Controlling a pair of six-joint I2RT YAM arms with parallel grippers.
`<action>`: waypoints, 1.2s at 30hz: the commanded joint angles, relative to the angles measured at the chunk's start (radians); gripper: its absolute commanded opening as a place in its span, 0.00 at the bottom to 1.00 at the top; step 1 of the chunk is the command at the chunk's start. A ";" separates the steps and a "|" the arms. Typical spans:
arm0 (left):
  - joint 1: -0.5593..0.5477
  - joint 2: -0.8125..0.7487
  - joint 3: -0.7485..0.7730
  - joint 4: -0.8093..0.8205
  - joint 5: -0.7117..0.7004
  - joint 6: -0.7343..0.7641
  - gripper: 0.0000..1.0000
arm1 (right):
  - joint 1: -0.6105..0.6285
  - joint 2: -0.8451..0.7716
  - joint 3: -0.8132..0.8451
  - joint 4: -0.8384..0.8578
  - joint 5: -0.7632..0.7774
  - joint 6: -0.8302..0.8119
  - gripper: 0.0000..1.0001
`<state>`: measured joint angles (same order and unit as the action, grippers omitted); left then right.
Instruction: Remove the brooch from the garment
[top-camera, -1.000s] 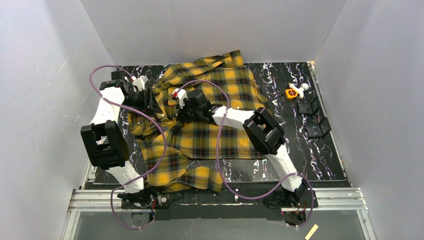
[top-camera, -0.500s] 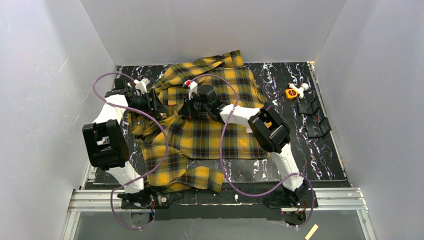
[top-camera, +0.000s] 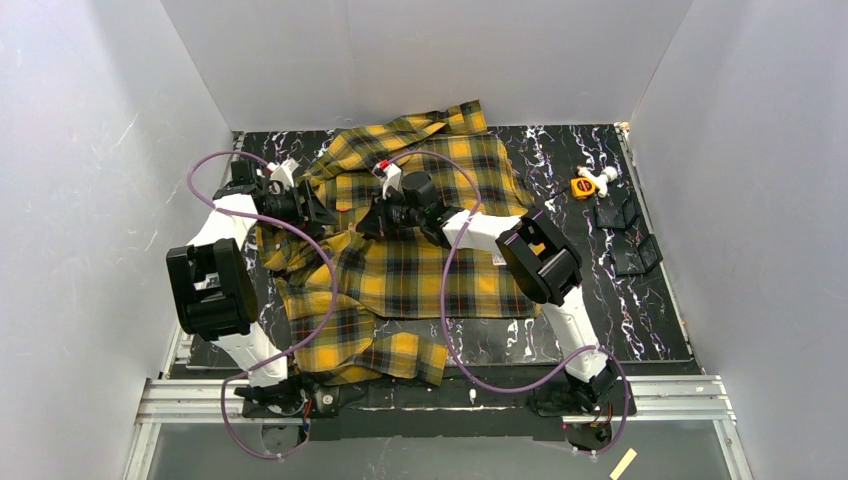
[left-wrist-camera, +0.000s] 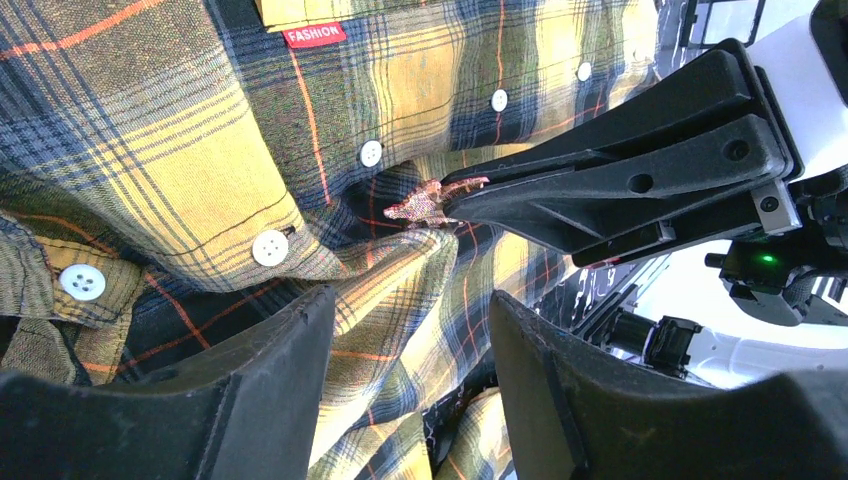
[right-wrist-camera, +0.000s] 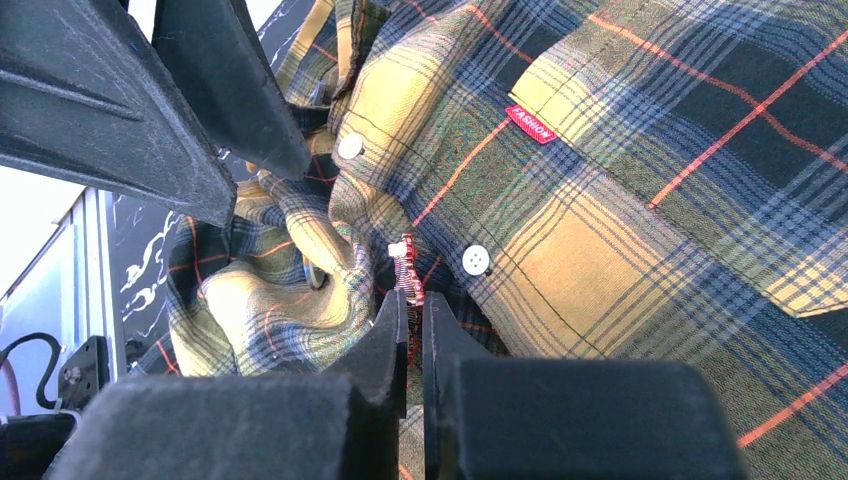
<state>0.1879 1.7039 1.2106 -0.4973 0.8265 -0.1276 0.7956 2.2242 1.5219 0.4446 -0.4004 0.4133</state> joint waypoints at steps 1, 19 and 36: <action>0.005 -0.049 -0.008 -0.029 0.028 0.048 0.56 | -0.014 -0.055 0.011 0.009 -0.023 -0.026 0.01; 0.005 -0.060 0.060 -0.076 -0.015 0.122 0.65 | -0.037 -0.120 -0.007 -0.161 -0.032 -0.172 0.01; 0.005 -0.151 0.227 -0.105 0.128 0.120 0.87 | -0.149 -0.273 -0.006 -0.197 -0.200 -0.018 0.01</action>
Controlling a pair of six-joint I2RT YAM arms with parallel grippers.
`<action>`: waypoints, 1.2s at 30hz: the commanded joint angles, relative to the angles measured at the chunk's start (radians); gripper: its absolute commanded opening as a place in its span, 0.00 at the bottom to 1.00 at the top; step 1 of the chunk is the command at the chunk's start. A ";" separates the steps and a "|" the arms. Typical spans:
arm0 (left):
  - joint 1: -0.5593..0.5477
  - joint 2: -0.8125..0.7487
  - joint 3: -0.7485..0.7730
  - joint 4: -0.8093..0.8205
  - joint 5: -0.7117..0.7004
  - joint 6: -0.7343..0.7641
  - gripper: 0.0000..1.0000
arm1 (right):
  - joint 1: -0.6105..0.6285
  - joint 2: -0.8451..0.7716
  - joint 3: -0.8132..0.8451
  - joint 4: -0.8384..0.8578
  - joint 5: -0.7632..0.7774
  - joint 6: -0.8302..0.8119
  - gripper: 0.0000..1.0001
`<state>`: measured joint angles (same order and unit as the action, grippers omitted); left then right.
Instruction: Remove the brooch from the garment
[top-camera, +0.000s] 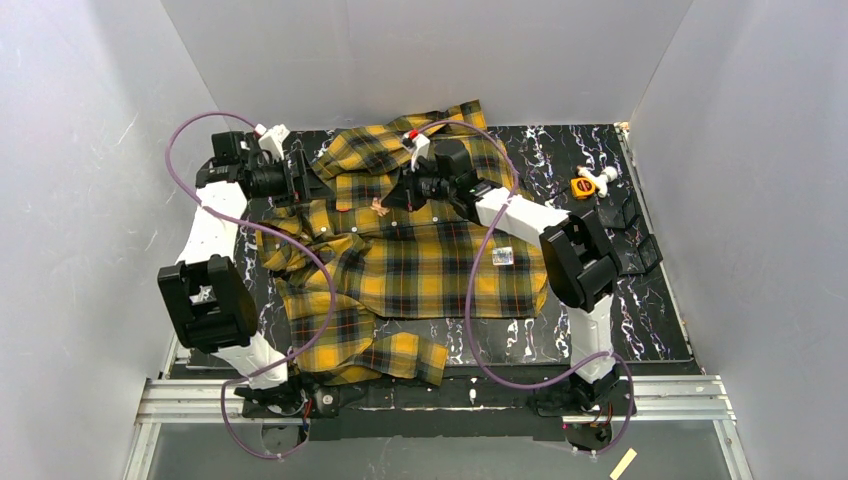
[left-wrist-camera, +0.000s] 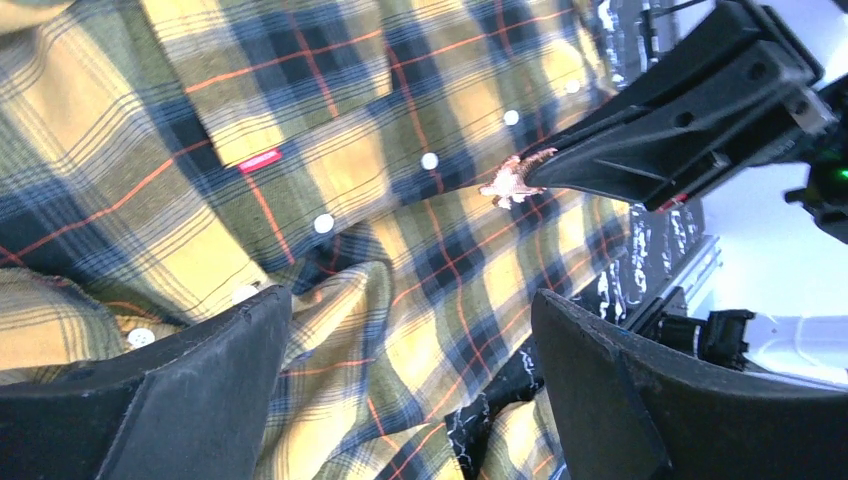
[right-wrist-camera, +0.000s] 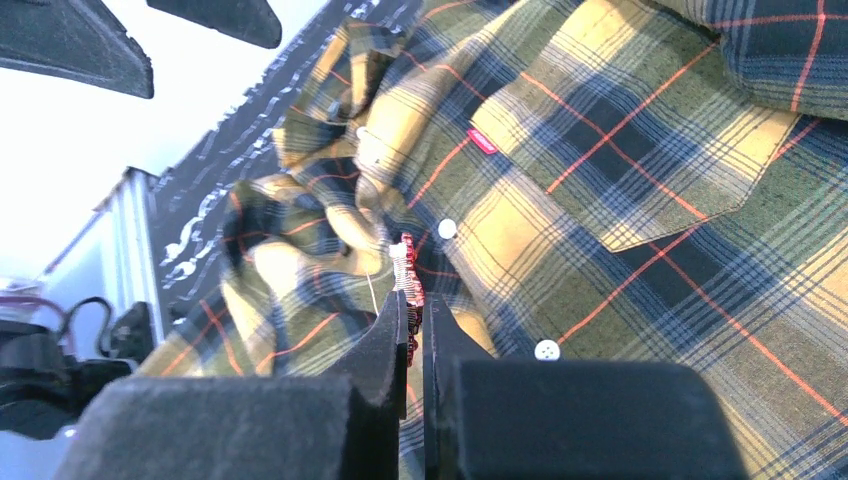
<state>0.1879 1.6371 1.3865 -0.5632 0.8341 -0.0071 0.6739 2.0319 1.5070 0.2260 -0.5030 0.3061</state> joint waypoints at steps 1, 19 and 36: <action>0.005 -0.096 0.056 -0.040 0.155 -0.023 0.86 | -0.035 -0.092 0.009 0.031 -0.121 0.117 0.01; -0.161 -0.312 -0.061 0.080 0.338 -0.329 0.60 | -0.068 -0.221 -0.025 0.273 -0.439 0.563 0.01; -0.250 -0.337 -0.085 0.116 0.297 -0.362 0.42 | -0.039 -0.312 -0.084 0.288 -0.474 0.568 0.01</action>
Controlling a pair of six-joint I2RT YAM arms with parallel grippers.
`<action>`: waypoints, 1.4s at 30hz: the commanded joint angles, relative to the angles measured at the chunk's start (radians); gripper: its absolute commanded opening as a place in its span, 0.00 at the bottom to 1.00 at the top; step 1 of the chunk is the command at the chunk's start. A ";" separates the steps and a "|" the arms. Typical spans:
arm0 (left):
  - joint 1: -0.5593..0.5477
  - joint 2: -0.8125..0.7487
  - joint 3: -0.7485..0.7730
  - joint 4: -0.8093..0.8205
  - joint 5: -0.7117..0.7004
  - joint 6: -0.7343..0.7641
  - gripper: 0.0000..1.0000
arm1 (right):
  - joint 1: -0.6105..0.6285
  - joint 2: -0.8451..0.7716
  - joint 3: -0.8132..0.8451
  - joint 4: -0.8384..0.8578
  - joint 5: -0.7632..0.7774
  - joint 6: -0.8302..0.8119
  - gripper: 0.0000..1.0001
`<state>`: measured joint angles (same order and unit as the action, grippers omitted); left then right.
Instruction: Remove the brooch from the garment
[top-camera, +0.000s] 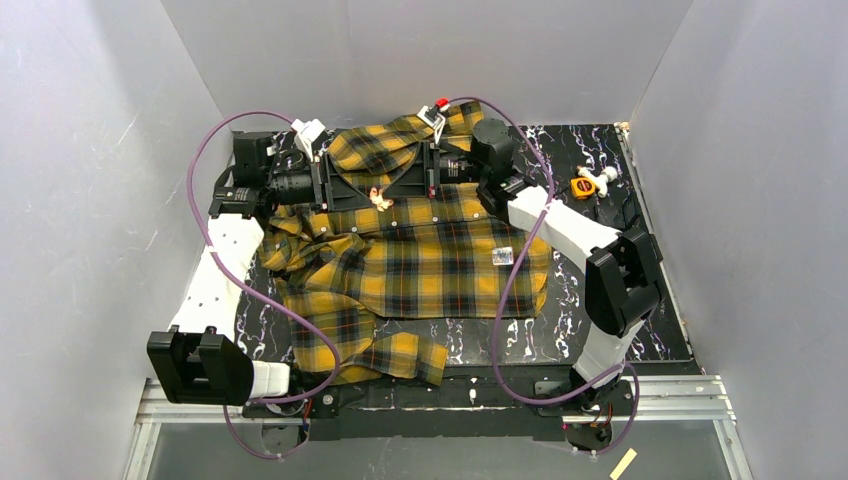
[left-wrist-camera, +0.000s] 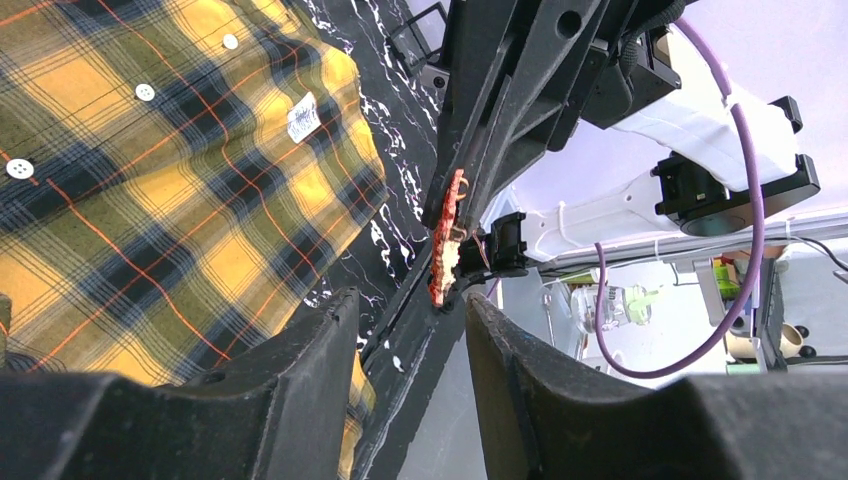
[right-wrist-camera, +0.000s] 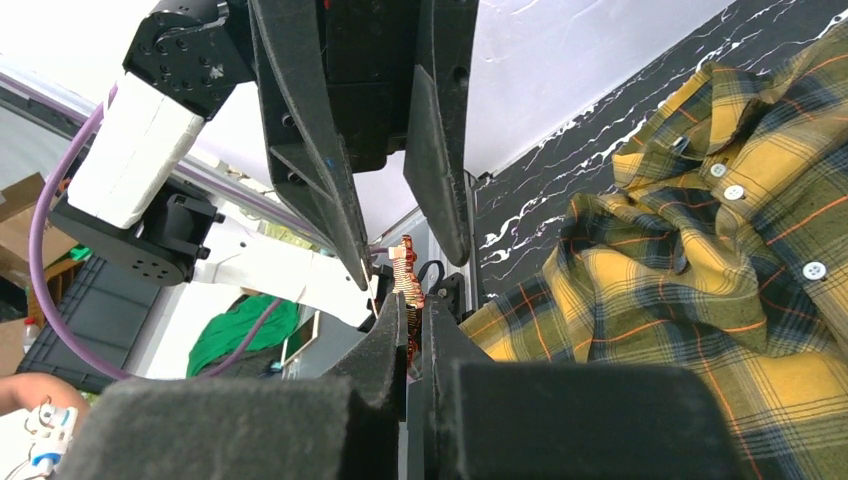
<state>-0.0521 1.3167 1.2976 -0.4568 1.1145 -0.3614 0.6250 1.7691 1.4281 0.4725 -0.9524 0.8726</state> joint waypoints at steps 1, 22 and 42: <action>-0.011 -0.016 0.008 0.010 0.018 -0.010 0.41 | 0.010 -0.051 -0.006 0.041 -0.026 -0.001 0.01; -0.021 -0.005 0.003 0.021 0.053 -0.065 0.00 | 0.000 -0.065 0.043 -0.087 -0.049 -0.119 0.63; -0.022 0.002 0.023 0.025 0.164 -0.077 0.00 | -0.098 -0.092 0.097 -0.521 0.034 -0.533 0.59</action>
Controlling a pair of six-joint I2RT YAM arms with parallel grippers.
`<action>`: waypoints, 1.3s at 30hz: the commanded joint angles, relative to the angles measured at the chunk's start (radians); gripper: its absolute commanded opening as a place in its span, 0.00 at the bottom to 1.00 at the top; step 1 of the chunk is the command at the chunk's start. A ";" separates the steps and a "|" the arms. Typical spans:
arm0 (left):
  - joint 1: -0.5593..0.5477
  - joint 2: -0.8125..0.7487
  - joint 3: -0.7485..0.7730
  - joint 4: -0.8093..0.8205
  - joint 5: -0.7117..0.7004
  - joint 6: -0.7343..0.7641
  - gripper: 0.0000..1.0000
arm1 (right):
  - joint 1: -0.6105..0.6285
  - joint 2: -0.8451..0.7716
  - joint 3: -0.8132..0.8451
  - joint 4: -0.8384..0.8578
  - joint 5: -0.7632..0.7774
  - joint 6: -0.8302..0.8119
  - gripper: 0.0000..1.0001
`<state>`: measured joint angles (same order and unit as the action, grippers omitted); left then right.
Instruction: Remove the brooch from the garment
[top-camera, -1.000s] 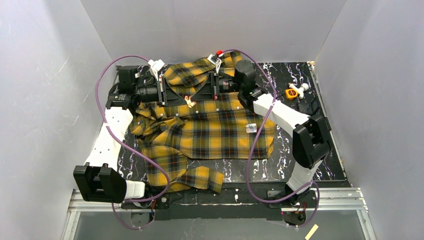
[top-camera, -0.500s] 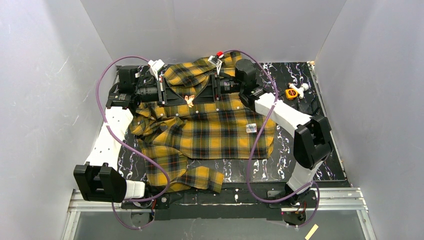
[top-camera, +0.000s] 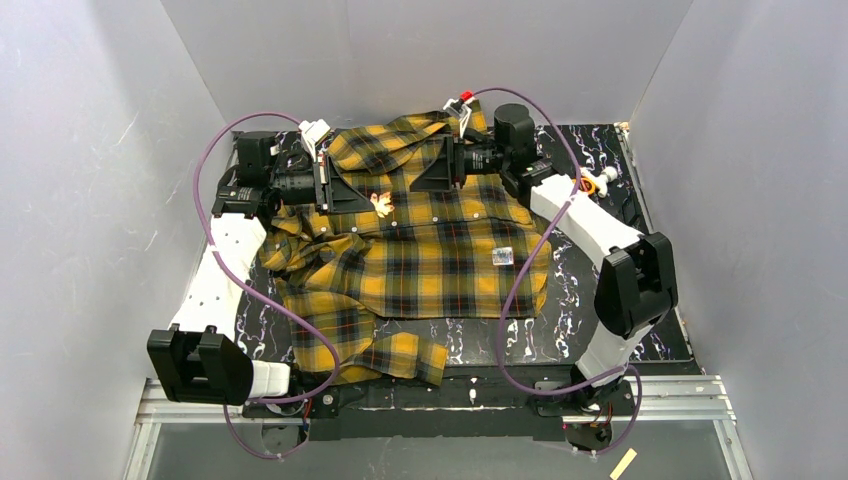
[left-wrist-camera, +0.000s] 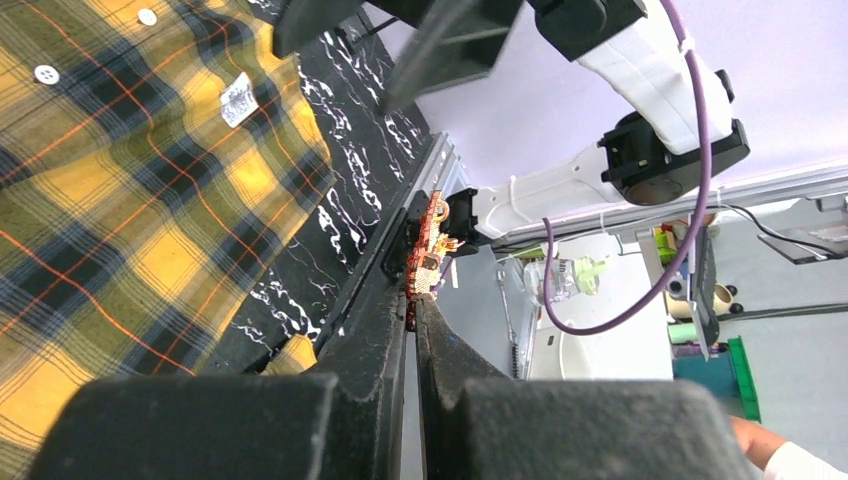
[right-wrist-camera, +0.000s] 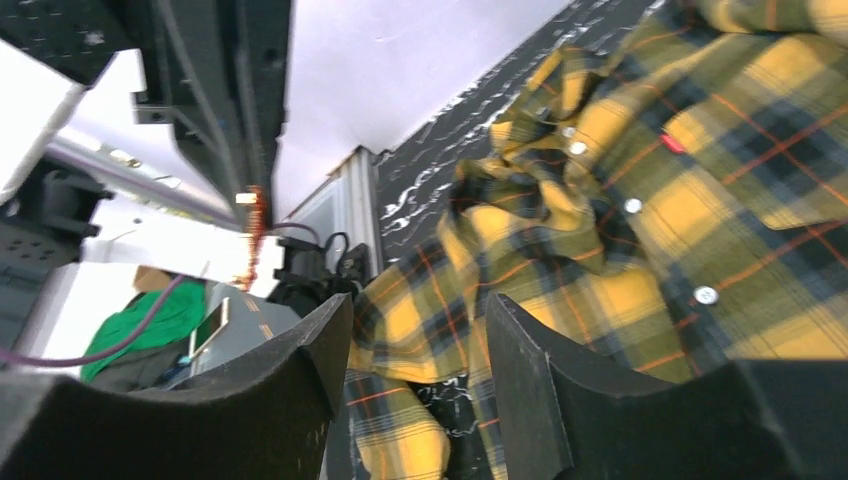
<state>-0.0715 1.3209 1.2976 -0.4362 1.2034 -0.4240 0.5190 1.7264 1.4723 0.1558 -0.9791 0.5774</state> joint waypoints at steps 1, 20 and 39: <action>-0.002 -0.001 0.025 0.008 0.080 -0.022 0.00 | 0.016 -0.046 0.051 -0.224 0.066 -0.266 0.59; -0.014 0.021 0.022 -0.033 0.035 0.034 0.00 | 0.110 -0.065 0.136 -0.077 -0.111 -0.120 0.66; -0.031 0.025 0.044 -0.039 0.106 0.034 0.00 | 0.007 -0.059 0.159 -0.389 0.004 -0.415 0.67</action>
<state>-0.1005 1.3502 1.2991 -0.4580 1.2396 -0.3965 0.5941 1.6821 1.6009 -0.0341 -1.0203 0.3653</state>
